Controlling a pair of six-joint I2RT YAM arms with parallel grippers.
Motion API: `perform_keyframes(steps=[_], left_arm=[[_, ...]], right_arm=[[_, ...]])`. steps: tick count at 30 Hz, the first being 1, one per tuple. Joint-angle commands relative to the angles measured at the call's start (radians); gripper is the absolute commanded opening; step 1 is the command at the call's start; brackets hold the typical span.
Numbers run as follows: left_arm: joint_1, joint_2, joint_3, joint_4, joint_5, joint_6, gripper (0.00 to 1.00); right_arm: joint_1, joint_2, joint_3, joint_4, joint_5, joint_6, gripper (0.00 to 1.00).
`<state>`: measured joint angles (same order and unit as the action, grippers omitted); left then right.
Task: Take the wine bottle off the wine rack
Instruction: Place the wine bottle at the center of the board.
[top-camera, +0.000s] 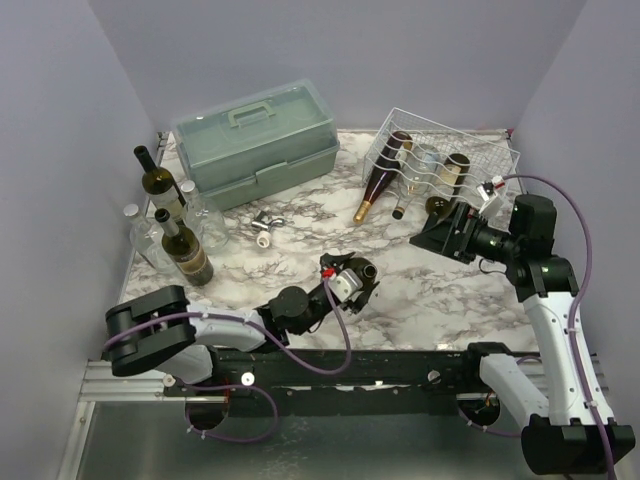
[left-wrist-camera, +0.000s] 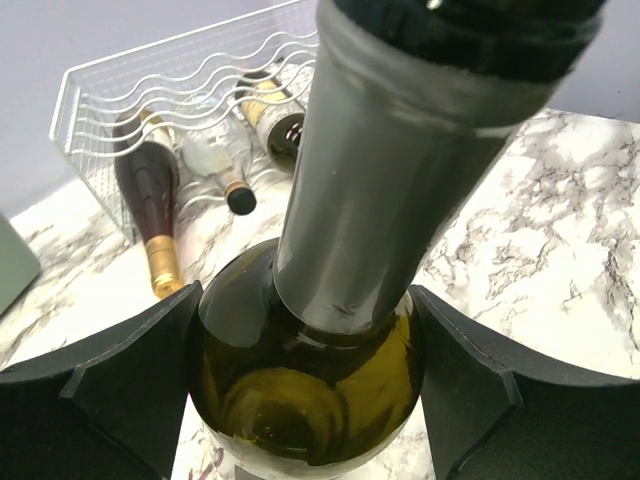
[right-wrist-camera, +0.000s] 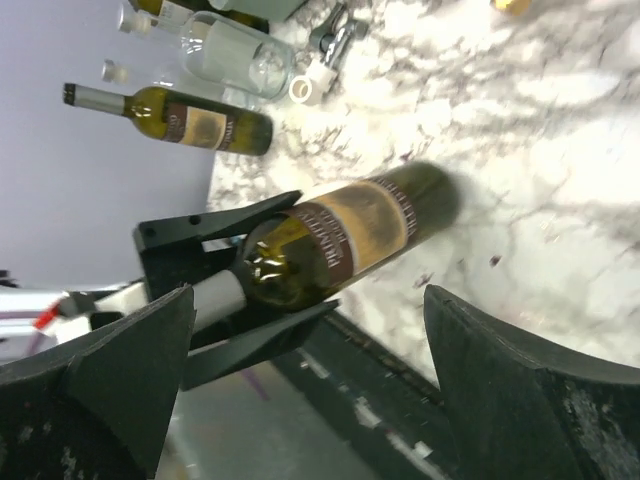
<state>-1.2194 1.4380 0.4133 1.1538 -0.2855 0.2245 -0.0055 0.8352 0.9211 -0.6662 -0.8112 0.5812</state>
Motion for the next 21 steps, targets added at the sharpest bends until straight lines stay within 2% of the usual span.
perform_keyframes(steps=[1,9,14,21], left_arm=[[-0.003,-0.158,0.005,-0.152,-0.099,-0.088,0.00],[0.042,-0.411,-0.027,-0.418,-0.160,-0.183,0.00],[0.105,-0.557,-0.035,-0.578,-0.160,-0.258,0.00],[0.251,-0.712,-0.018,-0.807,-0.163,-0.324,0.00]], right_arm=[[0.001,-0.013,0.018,0.105,-0.004,-0.285,0.99],[0.000,-0.065,-0.061,0.198,0.017,-0.522,1.00],[-0.016,-0.110,-0.120,0.215,0.050,-0.603,1.00],[-0.035,-0.156,-0.211,0.252,0.088,-0.629,1.00]])
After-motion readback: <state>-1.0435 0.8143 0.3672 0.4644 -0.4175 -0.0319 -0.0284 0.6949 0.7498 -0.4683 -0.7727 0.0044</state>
